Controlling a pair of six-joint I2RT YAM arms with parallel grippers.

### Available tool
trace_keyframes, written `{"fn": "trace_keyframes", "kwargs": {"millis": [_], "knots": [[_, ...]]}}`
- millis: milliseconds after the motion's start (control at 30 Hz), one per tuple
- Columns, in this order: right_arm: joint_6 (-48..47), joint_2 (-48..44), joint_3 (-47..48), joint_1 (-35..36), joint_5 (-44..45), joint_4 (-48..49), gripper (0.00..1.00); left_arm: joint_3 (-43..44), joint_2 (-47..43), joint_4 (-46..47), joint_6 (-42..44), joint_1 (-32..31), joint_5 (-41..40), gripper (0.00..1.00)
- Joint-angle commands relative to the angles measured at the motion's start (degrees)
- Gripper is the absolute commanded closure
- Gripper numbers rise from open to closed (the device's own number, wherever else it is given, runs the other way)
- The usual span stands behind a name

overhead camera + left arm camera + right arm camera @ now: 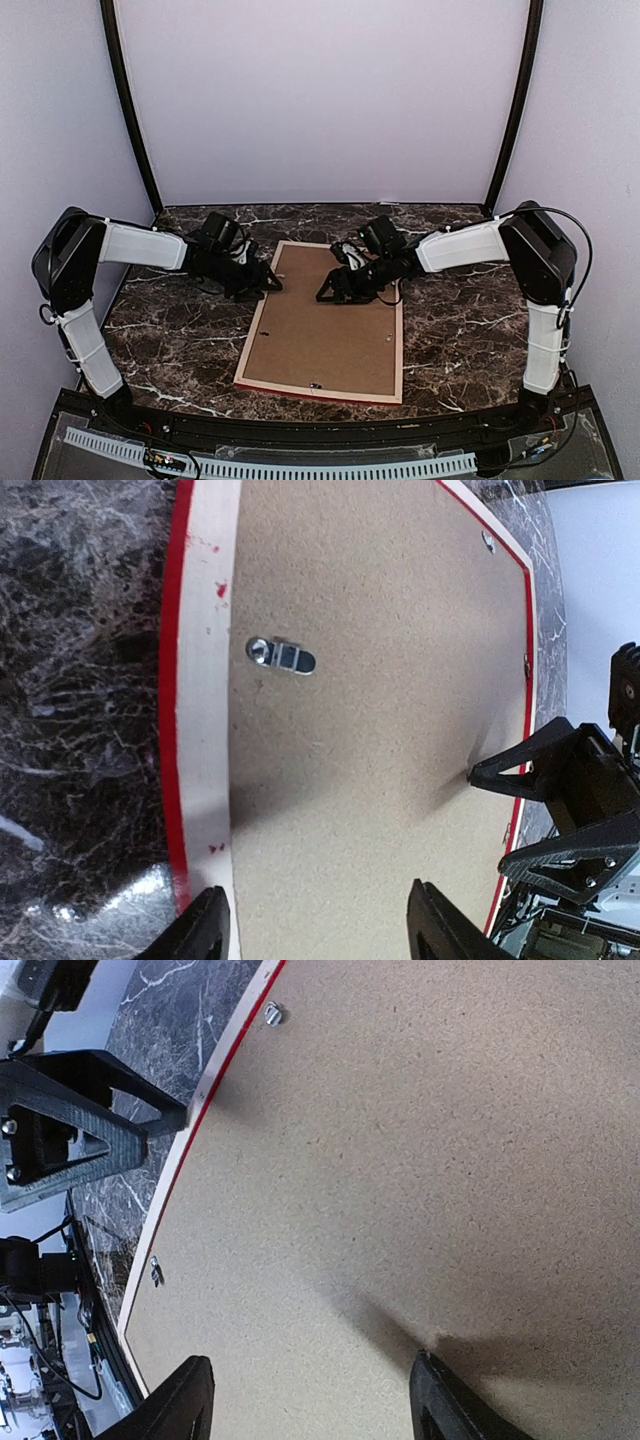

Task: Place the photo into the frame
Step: Place the backboard on the frame body.

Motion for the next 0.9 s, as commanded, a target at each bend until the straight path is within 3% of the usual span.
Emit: {"fn": "trace_keyframes", "kwargs": {"millis": [0,367,600,867], "knots": [[-0.2,0.2,-1.9,0.0,2.2,-5.2,0.32,2.0,-3.6,-4.0,2.6,0.3,-3.5,0.36],[-1.5,-1.8,-0.5,-0.1,2.6,-7.2,0.30,3.5,-4.2,-8.0,7.1,0.3,-9.3,0.36],[-3.4,-9.9,-1.1,-1.6,9.9,-13.4,0.26,5.5,-1.7,-10.0,11.1,0.3,-10.5,0.36],[-4.3,-18.6,-9.0,-8.4,17.1,-18.3,0.26,7.0,1.8,-10.4,13.4,0.3,-9.6,0.36]]}}
